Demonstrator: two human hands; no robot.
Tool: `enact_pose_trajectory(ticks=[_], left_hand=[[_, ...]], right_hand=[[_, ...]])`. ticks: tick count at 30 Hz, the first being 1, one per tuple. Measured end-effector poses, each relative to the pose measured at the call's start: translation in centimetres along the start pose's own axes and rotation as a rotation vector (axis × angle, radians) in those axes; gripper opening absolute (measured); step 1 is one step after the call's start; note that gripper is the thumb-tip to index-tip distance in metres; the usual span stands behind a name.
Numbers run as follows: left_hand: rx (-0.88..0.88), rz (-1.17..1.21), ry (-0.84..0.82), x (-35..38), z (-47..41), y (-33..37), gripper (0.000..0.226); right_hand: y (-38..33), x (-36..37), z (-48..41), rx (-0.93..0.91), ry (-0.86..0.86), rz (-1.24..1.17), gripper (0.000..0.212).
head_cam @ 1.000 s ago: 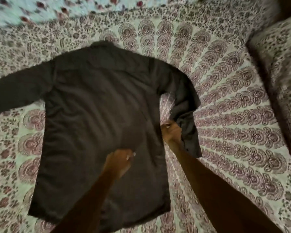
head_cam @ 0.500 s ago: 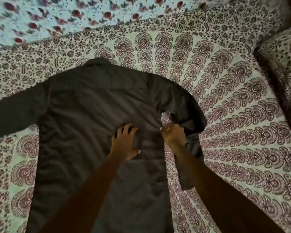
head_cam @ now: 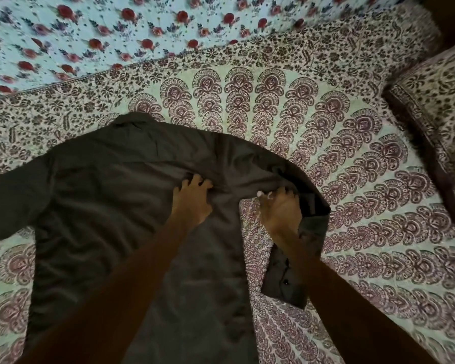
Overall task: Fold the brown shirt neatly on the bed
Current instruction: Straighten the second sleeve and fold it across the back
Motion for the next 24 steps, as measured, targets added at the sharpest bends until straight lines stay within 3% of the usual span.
enact_pose_trajectory(ticks=[2,4,6,9,13,19,24], left_hand=[[0.005,0.004,0.138,-1.1,0.0,1.4,0.048],[0.058,0.054,0.241,-1.8,0.0,3.3,0.045],[0.161,0.118,0.322,-2.2,0.2,6.2,0.038],[0.316,0.142,0.382,-2.1,0.4,10.9,0.035],[0.392,0.095,0.336,-1.1,-0.1,15.5,0.036],[0.318,-0.025,0.112,-0.2,-2.5,17.8,0.034],[0.279,-0.086,-0.086,0.2,-2.8,18.8,0.06]], right_hand=[[1.5,-1.5,1.2,-0.095,0.057,0.097,0.041],[3.9,-3.1,2.4,-0.069,0.134,0.243,0.041],[7.1,-4.1,3.7,0.092,0.162,0.302,0.057],[10.9,-3.6,6.3,0.33,0.08,0.209,0.081],[12.4,-2.2,9.6,0.444,-0.02,0.19,0.08],[12.3,-2.1,12.2,0.57,0.106,0.02,0.046],[14.7,-1.8,12.8,0.593,-0.02,0.071,0.036]])
Point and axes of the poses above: each hand's wrist, its own z-axis away from the middle knuckle, its own x-axis out of the palm, y = z × x, the point moved 7 cm from there along -z, towards the middle knuckle, and after that the axes turned 7 degrees about -x, right-handed, at the moved point
